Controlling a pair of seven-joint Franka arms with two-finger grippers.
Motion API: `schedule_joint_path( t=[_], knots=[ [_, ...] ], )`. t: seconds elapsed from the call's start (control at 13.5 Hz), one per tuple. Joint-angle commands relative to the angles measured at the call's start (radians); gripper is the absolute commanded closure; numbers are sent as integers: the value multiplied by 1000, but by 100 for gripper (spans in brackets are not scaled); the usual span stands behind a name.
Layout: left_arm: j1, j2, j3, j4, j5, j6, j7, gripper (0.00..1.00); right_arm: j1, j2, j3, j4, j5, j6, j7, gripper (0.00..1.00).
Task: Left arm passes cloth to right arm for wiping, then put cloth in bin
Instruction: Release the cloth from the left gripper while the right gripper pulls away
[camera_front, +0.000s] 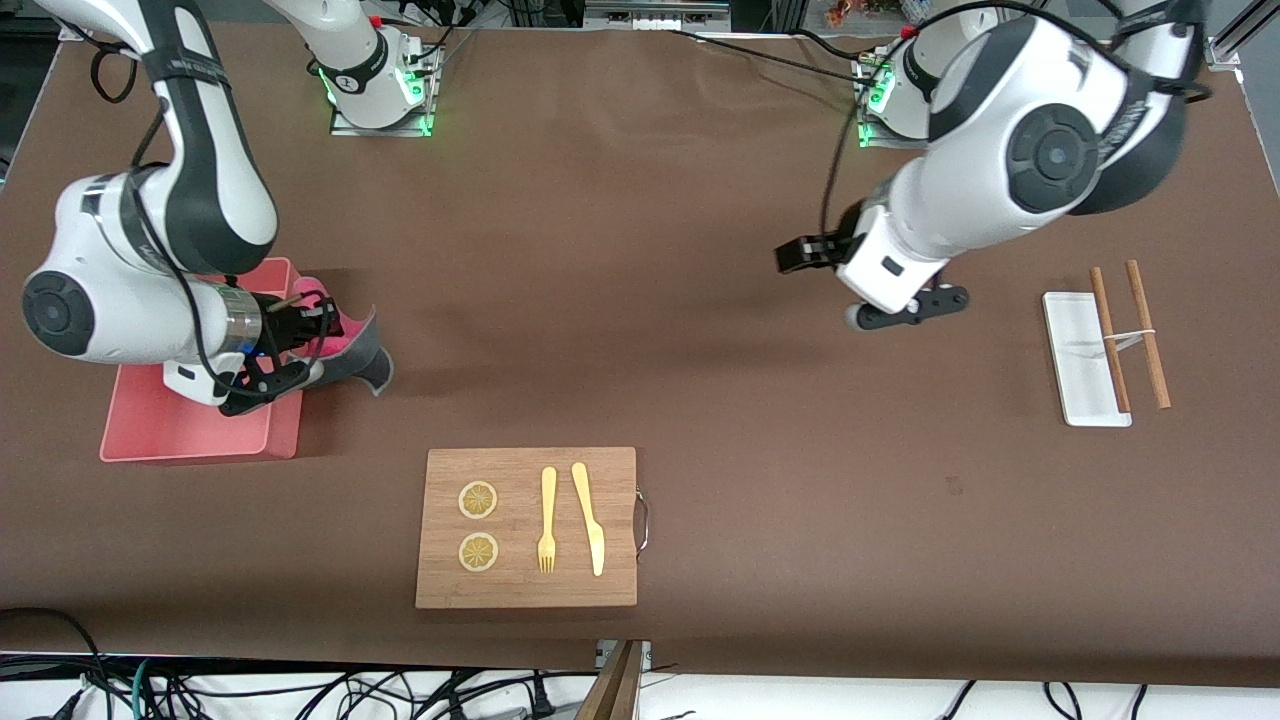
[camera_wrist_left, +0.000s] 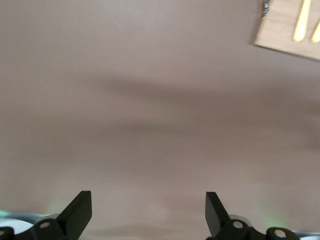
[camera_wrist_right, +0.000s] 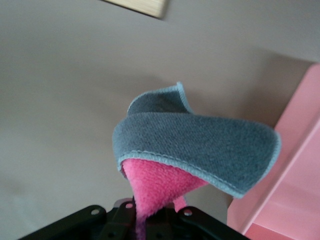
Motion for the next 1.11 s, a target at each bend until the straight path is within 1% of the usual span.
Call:
schedule_joint_path(
  t=[0.0, 0.07, 0.15, 0.22, 0.3, 0.37, 0.44, 0.52, 0.59, 0.67, 0.81, 1.04],
  knots=[
    [4, -74, 35, -26, 151, -63, 238, 0, -2, -40, 17, -148, -58, 146, 117, 100],
    [4, -90, 67, -30, 203, -64, 335, 0, -2, -46, 19, -190, -75, 195, 151, 100],
    [3, -109, 108, -29, 219, -61, 440, 0, -1, -46, 20, -223, -85, 247, 182, 100],
    [-2, -135, 164, -30, 214, -54, 537, 0, 1, -44, 20, -263, -95, 307, 205, 100],
    [-2, -171, 208, -42, 210, -38, 623, 0, 4, -38, 20, -311, -101, 399, 222, 100],
    [-3, -209, 242, -81, 205, -19, 683, 0, 7, -28, 20, -345, -101, 470, 243, 100],
    [-2, -256, 265, -140, 203, 20, 705, 0, 19, 0, 20, -354, -101, 517, 265, 100],
    [12, -299, 267, -218, 203, 66, 705, 0, 39, 26, 20, -353, -101, 547, 304, 100],
    [44, -324, 267, -258, 203, 113, 705, 0, 60, 44, 20, -353, -101, 571, 355, 100],
    [53, -324, 270, -260, 203, 130, 695, 0, 83, 60, 20, -351, -99, 590, 402, 100],
    [44, -308, 313, -245, 205, 132, 691, 0, 154, 83, 22, -339, -93, 601, 525, 100],
    [40, -252, 334, -182, 207, 129, 701, 0, 260, 118, 39, -284, -86, 599, 724, 100]
  ],
)
